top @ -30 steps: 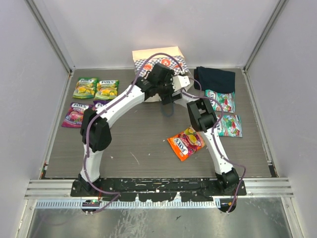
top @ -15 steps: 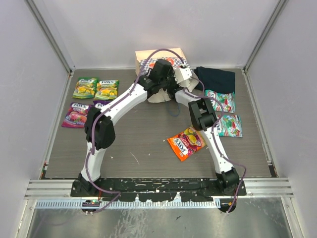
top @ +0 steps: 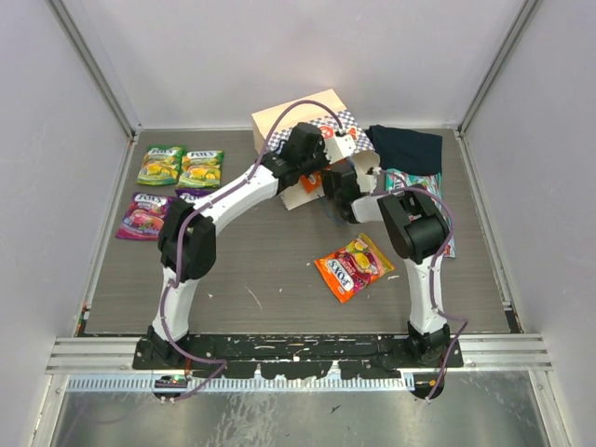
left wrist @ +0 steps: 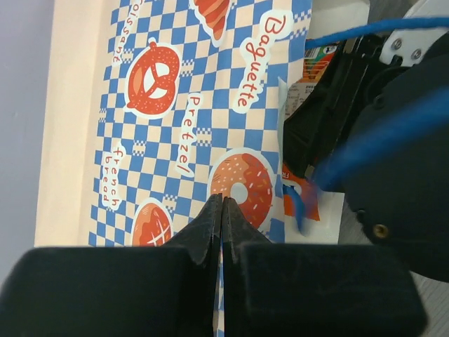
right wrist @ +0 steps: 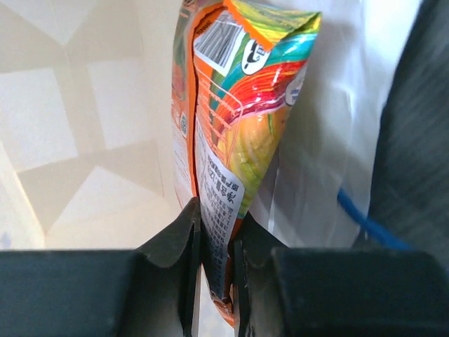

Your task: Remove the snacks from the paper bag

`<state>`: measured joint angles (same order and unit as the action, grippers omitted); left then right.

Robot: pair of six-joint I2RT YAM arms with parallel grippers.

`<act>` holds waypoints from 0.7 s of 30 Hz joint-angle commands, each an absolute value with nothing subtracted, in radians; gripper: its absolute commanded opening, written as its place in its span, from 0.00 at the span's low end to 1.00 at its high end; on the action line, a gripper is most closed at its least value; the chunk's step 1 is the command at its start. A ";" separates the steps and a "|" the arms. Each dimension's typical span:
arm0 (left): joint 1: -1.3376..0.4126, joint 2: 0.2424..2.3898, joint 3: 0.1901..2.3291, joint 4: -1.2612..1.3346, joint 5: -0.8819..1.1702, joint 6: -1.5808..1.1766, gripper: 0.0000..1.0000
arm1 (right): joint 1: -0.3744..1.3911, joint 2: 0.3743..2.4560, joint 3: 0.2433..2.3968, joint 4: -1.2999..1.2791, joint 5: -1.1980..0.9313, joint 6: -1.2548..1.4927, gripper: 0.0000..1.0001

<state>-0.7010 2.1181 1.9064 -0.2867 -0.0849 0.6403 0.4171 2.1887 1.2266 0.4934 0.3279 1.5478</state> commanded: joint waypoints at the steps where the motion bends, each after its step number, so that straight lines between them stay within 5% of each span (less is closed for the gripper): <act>1: -0.702 2.014 1.887 -0.180 -0.108 0.606 0.00 | 0.427 2.046 1.167 0.536 0.166 1.547 0.01; 8: -0.687 1.961 1.857 -0.188 -0.127 0.566 0.06 | 0.460 1.866 1.090 0.149 0.100 1.536 0.00; 10: -0.682 1.928 1.837 -0.205 -0.129 0.554 0.20 | 0.462 1.815 1.080 0.028 0.083 1.502 0.01; 14: -0.650 1.836 1.792 -0.258 -0.076 0.477 0.73 | 0.491 1.675 0.956 -0.025 0.097 1.441 0.01; 17: -0.593 1.771 1.769 -0.315 -0.028 0.361 0.84 | 0.515 1.575 0.880 -0.086 0.113 1.360 0.01; 18: -0.570 1.746 1.756 -0.330 -0.005 0.320 0.97 | 0.526 1.537 0.854 -0.098 0.121 1.314 0.01; 21: -0.484 1.668 1.700 -0.360 0.103 0.186 0.98 | 0.570 1.431 0.831 -0.140 0.140 1.126 0.01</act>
<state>-0.5884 1.8019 1.7466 -0.3241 -0.0261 0.3946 0.5213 1.5700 0.8463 -0.0780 0.1104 1.3674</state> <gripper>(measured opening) 0.976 0.227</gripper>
